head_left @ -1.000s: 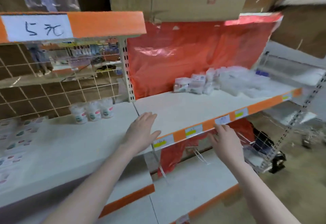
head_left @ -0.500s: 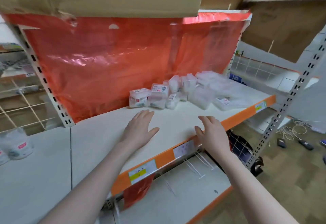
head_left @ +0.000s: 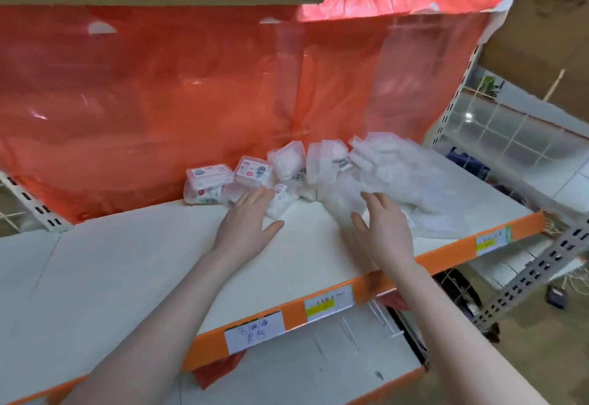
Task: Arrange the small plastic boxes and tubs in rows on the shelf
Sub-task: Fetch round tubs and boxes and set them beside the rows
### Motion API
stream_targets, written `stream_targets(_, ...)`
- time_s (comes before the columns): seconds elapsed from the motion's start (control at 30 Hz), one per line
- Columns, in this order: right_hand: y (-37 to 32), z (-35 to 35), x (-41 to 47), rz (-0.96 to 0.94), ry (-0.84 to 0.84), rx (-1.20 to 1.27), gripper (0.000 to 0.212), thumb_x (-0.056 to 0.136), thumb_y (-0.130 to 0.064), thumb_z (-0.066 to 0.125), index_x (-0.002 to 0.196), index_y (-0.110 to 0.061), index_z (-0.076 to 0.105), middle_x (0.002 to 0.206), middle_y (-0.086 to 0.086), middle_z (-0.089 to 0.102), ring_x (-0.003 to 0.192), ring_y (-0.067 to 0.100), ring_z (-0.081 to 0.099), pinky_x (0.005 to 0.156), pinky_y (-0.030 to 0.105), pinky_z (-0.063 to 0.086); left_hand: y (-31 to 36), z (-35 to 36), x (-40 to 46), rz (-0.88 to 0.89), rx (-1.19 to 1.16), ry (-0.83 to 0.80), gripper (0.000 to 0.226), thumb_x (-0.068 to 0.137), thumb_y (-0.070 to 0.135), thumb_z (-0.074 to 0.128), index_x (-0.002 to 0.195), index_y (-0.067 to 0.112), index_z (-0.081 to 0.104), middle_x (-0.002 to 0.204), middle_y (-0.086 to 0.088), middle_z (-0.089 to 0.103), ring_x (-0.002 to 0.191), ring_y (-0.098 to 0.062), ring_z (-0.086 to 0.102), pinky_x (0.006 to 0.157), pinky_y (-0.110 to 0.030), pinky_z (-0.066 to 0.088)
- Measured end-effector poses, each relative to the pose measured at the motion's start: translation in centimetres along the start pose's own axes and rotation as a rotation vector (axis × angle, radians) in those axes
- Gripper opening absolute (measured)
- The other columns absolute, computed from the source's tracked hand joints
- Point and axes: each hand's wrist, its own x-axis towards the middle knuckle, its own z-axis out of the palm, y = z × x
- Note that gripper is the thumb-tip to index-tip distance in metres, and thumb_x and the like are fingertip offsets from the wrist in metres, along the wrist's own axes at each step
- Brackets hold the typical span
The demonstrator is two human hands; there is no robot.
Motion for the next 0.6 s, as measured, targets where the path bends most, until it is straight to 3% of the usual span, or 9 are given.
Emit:
stream_targets(0.27,3.3,1.0,2.0,-0.186,-0.074,0.124,0.039,0.082,-0.013,0.067,0.116,0.003,0.059,0.111,0.022,0.056,0.102,0.04,0.053,0.082,0.043,0.044,3.6,2.9,-0.2,-0.207,0.065,-0.004,0.065,0.093,0.041,0.052,0.148,0.017,0.026,0.156,-0.001,0.023,0.143,-0.016,0.018,0.113,-0.029,0.018)
stream_targets(0.47,3.8,1.5,2.3,-0.146,-0.096,0.178,0.042,0.085,-0.021,0.065,0.123,-0.005,0.056,0.127,0.018,0.045,0.112,0.036,0.048,0.08,0.041,0.046,4.4,3.7,0.2,-0.256,0.11,-0.03,0.066,0.094,0.039,0.05,0.149,0.017,0.022,0.158,-0.001,0.014,0.145,-0.016,0.012,0.113,-0.029,0.016)
stream_targets(0.6,3.5,1.8,2.5,-0.139,-0.08,0.155,0.042,0.083,-0.02,0.067,0.121,-0.004,0.057,0.127,0.022,0.046,0.111,0.039,0.049,0.084,0.043,0.044,4.2,3.6,1.0,-0.285,0.161,0.001,0.067,0.094,0.037,0.05,0.15,0.017,0.019,0.158,-0.001,0.015,0.145,-0.016,0.011,0.114,-0.031,0.017)
